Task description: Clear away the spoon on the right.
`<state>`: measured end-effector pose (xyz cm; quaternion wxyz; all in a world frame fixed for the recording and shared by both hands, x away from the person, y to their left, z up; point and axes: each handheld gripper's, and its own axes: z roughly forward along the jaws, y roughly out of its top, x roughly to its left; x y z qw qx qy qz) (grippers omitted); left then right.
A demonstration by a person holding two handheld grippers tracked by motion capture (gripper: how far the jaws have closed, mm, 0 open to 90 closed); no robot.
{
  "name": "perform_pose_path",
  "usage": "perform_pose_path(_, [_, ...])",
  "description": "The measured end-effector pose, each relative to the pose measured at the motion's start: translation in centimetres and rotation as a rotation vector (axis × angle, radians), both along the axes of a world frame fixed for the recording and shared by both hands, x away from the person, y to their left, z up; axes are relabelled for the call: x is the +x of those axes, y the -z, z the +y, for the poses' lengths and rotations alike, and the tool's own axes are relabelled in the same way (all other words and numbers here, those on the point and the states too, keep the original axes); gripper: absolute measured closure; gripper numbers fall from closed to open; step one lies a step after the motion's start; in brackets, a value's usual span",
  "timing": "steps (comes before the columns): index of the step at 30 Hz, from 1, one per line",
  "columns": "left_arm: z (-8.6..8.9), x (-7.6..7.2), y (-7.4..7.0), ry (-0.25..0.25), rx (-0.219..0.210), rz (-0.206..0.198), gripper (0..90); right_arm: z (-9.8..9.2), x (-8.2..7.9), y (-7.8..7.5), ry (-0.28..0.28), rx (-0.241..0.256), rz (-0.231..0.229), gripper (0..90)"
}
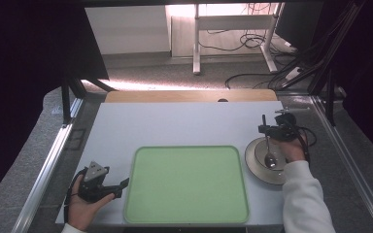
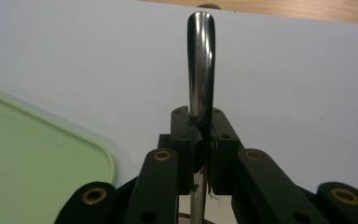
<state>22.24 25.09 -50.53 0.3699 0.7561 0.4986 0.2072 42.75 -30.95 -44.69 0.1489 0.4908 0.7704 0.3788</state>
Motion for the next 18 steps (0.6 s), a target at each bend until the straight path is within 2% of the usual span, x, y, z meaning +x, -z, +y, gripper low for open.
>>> perform_pose_path(4, [0.1,0.2,-0.1,-0.008,-0.005,-0.004,14.4,-0.1,-0.2,-0.2,-0.021,0.008,-0.008,84.4])
perform_pose_path(9, [-0.3,0.3,-0.1,0.009,0.006,-0.003,14.4,-0.2,-0.7,-0.6,-0.033,0.009,-0.017,85.5])
perform_pose_path(10, [-0.3,0.2,-0.1,0.010,0.005,-0.006,14.4,-0.4,-0.8,-1.0,-0.033,0.017,-0.033,88.9])
perform_pose_path(11, [-0.3,0.2,-0.1,0.010,0.005,-0.006,14.4,-0.4,-0.8,-1.0,-0.033,0.017,-0.033,88.9])
perform_pose_path(12, [-0.1,0.1,-0.2,0.006,0.003,-0.009,14.4,-0.7,-1.1,-1.5,-0.044,0.032,-0.063,89.2])
perform_pose_path(18, [0.2,0.0,-0.2,-0.006,-0.002,-0.010,14.4,-1.6,-1.7,-2.9,-0.043,0.080,-0.111,89.3])
